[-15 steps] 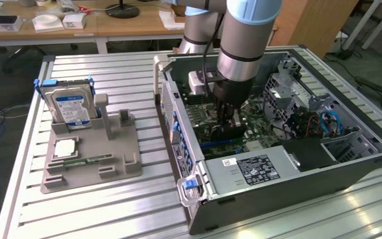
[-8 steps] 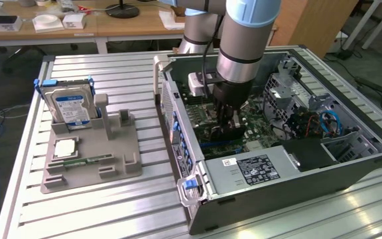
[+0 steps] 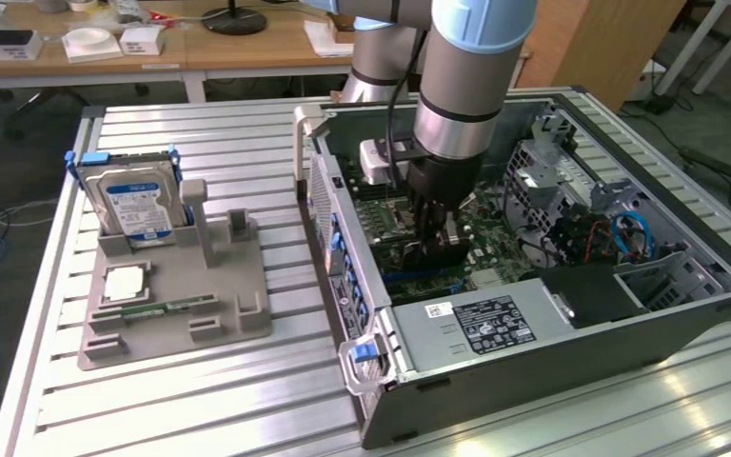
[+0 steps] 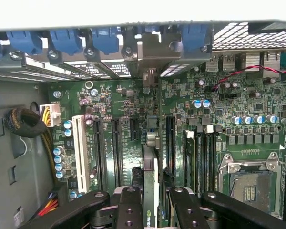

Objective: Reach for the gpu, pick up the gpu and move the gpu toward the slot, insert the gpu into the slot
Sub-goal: 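Insert the gpu into the slot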

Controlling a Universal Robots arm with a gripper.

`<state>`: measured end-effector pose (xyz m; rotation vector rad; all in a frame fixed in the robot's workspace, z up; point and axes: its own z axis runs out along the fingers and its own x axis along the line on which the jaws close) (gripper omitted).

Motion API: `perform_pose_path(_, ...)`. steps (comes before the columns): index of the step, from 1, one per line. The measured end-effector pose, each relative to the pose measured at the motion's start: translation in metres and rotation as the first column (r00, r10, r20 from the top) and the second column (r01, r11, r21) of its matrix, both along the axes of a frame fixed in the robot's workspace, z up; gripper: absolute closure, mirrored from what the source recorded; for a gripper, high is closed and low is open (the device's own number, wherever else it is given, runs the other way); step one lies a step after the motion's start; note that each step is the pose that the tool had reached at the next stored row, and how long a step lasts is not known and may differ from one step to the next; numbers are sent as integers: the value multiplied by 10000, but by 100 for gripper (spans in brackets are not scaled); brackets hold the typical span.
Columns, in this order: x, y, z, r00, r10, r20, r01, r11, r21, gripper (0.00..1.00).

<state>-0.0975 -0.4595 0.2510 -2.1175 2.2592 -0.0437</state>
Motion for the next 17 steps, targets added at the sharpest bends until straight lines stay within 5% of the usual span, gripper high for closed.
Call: perform_pose_path(17, -9, 4, -63, 10000, 6, 0, -6, 10000, 0, 74)
